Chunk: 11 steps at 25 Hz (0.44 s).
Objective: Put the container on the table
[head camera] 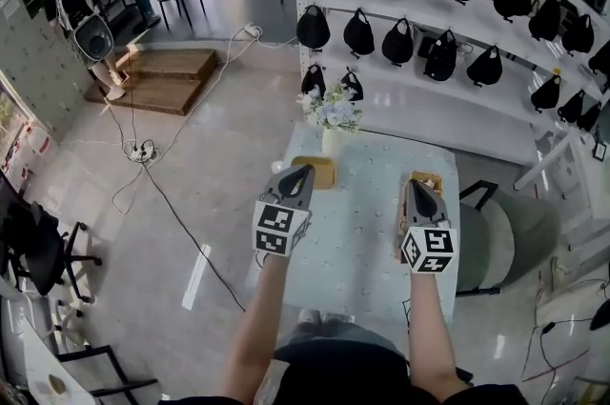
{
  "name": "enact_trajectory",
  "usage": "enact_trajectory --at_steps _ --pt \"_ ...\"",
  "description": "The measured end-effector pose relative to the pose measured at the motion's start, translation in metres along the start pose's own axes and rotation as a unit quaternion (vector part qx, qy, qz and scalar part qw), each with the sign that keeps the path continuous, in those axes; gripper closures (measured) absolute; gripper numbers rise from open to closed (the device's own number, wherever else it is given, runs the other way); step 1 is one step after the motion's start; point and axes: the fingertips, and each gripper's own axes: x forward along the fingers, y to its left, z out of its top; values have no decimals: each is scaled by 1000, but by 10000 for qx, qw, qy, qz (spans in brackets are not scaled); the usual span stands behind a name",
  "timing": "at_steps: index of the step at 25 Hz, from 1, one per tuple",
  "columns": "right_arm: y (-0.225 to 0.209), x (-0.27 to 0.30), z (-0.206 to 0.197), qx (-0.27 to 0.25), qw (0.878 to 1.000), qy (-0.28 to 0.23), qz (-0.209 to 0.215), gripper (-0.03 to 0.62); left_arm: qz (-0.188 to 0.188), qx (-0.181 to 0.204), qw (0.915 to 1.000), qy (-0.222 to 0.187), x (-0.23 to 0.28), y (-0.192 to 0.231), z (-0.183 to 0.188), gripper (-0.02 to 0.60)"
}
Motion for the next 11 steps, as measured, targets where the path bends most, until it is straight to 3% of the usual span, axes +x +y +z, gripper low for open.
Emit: enact_trajectory --at_steps 11 --pt "4 -3 -2 3 10000 55 26 597 -12 -20 10000 46 -2 -3 -4 572"
